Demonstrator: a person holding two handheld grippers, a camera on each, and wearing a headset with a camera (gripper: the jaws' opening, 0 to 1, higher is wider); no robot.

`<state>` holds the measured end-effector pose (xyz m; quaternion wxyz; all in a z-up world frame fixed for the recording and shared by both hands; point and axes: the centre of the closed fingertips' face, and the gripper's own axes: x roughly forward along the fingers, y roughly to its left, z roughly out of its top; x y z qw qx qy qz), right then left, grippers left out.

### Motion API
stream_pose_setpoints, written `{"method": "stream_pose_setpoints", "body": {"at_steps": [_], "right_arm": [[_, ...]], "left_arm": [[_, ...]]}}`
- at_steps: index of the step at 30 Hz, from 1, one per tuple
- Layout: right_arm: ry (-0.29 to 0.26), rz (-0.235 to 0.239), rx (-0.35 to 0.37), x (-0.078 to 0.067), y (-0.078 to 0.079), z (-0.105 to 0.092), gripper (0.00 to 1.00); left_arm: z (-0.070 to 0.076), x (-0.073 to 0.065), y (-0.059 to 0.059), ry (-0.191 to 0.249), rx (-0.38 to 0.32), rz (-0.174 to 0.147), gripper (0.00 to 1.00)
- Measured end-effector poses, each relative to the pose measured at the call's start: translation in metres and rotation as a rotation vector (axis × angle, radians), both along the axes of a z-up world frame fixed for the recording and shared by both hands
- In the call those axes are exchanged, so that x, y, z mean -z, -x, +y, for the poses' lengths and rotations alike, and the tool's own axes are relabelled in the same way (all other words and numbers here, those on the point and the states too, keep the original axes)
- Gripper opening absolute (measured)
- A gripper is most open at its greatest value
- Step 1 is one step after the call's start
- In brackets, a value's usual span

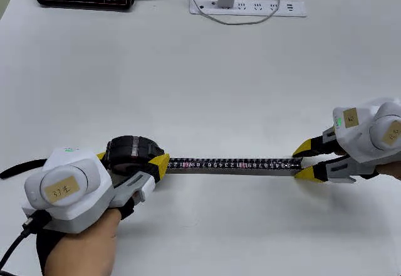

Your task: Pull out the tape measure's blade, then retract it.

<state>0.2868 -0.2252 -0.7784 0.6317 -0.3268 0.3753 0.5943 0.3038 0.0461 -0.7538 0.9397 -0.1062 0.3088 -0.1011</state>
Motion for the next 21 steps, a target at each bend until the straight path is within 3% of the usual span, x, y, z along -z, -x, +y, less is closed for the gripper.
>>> {"method": "stream_pose_setpoints", "body": {"at_steps": [21], "right_arm": [[0.007, -0.014, 0.010, -0.0005, 0.0007, 0.0023, 0.12]], "left_arm": [[-0.0002, -0.0021, 0.0000, 0.023, -0.015, 0.004, 0.60]]}}
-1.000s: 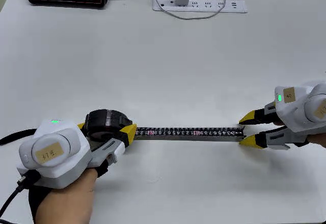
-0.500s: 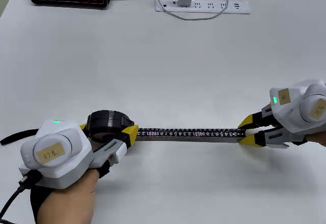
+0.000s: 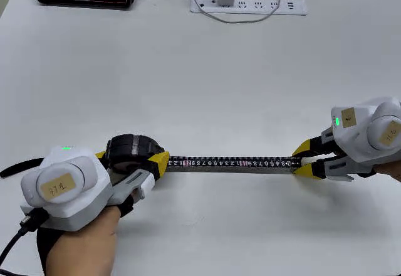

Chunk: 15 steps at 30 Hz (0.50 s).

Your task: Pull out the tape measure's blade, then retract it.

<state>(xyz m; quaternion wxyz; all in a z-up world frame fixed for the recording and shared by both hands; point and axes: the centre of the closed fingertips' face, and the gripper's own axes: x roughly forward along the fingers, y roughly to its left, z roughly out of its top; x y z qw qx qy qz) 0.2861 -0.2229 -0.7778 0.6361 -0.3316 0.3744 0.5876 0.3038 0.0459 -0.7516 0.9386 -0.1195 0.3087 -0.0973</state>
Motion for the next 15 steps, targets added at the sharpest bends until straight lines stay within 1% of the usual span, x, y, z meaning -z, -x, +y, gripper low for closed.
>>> {"method": "stream_pose_setpoints", "body": {"at_steps": [2, 6, 10, 15], "right_arm": [[0.000, 0.000, 0.001, 0.0000, 0.0000, 0.0000, 0.12], [0.001, -0.001, 0.004, 0.0002, -0.0002, -0.0001, 0.12], [0.007, -0.004, 0.003, 0.0006, -0.0009, -0.0004, 0.11], [0.013, -0.007, 0.002, 0.0015, -0.0018, -0.0010, 0.11]], "left_arm": [[0.0001, -0.0003, -0.0001, 0.002, -0.003, 0.000, 0.60], [-0.0001, 0.0000, 0.0002, -0.008, 0.003, 0.005, 0.60], [-0.0002, 0.0007, 0.0000, -0.022, 0.009, 0.015, 0.59], [0.0005, 0.0012, 0.0005, -0.024, 0.014, 0.023, 0.59]]}}
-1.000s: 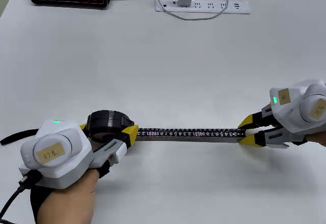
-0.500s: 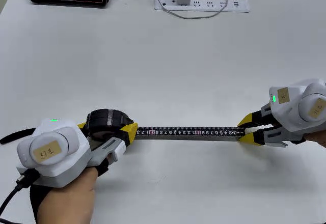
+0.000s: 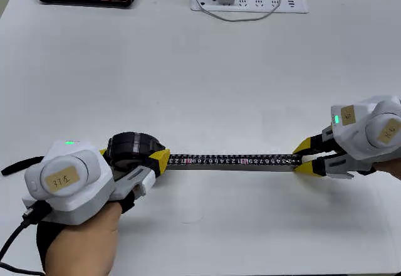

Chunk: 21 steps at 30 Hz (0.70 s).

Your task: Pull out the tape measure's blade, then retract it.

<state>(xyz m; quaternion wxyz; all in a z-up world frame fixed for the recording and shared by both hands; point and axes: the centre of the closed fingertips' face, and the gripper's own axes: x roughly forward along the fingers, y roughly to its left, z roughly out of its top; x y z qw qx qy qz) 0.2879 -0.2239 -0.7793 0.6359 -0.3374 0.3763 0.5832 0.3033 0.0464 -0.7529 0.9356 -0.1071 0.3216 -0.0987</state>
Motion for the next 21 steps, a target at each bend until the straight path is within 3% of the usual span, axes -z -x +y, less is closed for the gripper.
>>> {"method": "stream_pose_setpoints", "body": {"at_steps": [8, 19, 21], "right_arm": [[0.004, 0.007, 0.005, -0.0003, 0.0004, -0.0002, 0.11], [0.005, 0.009, 0.008, -0.0014, 0.0014, -0.0002, 0.10], [-0.014, 0.018, 0.022, -0.0039, 0.0015, 0.0019, 0.10]], "left_arm": [[0.0001, -0.0001, 0.0008, 0.000, 0.006, 0.020, 0.57], [-0.0002, -0.0003, -0.0001, 0.004, 0.011, 0.025, 0.57], [-0.0001, -0.0007, -0.0002, 0.007, 0.010, 0.022, 0.57]]}}
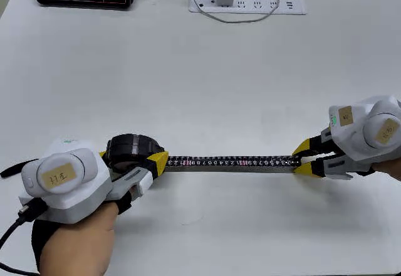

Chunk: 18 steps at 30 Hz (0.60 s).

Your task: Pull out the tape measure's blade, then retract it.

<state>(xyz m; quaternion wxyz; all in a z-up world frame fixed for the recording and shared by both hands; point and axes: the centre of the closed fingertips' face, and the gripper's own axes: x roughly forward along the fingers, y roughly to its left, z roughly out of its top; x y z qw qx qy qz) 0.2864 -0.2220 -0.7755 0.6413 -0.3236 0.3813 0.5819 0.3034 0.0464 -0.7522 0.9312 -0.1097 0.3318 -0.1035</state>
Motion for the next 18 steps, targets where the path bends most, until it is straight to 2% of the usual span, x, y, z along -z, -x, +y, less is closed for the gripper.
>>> {"method": "stream_pose_setpoints", "body": {"at_steps": [10, 18], "right_arm": [[0.008, 0.009, 0.001, 0.002, 0.000, -0.001, 0.10], [-0.016, 0.011, -0.005, -0.001, -0.001, 0.010, 0.10]], "left_arm": [[0.000, 0.000, 0.000, 0.010, 0.005, 0.002, 0.57], [0.000, 0.001, 0.001, 0.011, 0.006, 0.003, 0.57]]}}
